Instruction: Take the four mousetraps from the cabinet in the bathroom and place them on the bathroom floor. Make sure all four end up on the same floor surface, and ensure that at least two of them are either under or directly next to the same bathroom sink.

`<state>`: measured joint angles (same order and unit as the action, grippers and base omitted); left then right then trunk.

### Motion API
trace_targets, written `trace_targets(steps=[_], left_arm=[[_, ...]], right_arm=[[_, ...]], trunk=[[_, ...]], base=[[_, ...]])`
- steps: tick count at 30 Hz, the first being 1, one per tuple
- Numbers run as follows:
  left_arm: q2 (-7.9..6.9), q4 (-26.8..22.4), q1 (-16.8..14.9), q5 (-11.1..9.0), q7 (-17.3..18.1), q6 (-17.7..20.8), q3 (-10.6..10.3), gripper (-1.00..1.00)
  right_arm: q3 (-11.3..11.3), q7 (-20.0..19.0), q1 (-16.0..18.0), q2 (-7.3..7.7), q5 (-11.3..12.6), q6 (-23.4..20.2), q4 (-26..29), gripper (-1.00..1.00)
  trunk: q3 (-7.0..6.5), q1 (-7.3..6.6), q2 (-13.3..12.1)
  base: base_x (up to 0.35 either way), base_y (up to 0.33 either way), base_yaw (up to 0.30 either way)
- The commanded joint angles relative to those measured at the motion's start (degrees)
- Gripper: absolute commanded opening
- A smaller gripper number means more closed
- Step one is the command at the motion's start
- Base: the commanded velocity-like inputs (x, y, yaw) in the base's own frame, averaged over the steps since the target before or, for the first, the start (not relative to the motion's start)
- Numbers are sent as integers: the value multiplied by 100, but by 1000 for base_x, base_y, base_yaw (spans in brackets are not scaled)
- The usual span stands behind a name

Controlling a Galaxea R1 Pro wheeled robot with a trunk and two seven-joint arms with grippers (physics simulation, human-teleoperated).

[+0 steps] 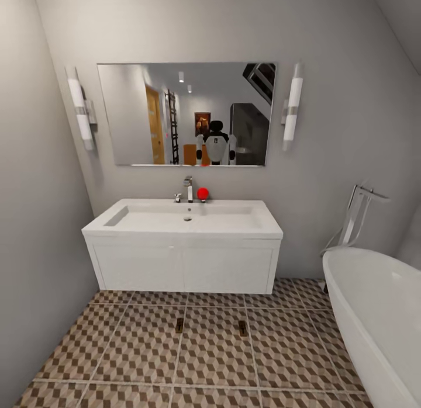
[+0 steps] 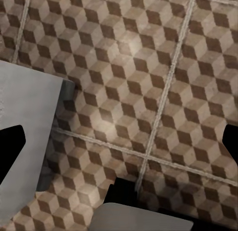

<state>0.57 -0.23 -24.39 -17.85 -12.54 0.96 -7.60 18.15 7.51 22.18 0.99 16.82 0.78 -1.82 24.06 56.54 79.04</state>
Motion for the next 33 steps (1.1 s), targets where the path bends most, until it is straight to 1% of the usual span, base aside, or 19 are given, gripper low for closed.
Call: trace_targets(steps=[1,13,21,33], left_arm=[[0,-3,-1,-50,-21,10,-49,100],[-14,2,27,-55,-21,10,-49,100],[-36,0,96,-60,-21,10,-51,100],[-32,-1,173,-56,-21,6,-56,100]], right_arm=[[49,5,6,-2,50,6,-11,100],[49,-2,3,-5,50,-44,-11,100],[49,-3,-30,3,50,-54,-11,100],[49,25,-108,8,50,-9,-11,100]], trunk=[[-12,-23,-38],[-228,-286,-519],[-228,-286,-519],[-228,-286,-519]], base=[[0,0,0],[0,0,0],[0,0,0],[0,0,0]])
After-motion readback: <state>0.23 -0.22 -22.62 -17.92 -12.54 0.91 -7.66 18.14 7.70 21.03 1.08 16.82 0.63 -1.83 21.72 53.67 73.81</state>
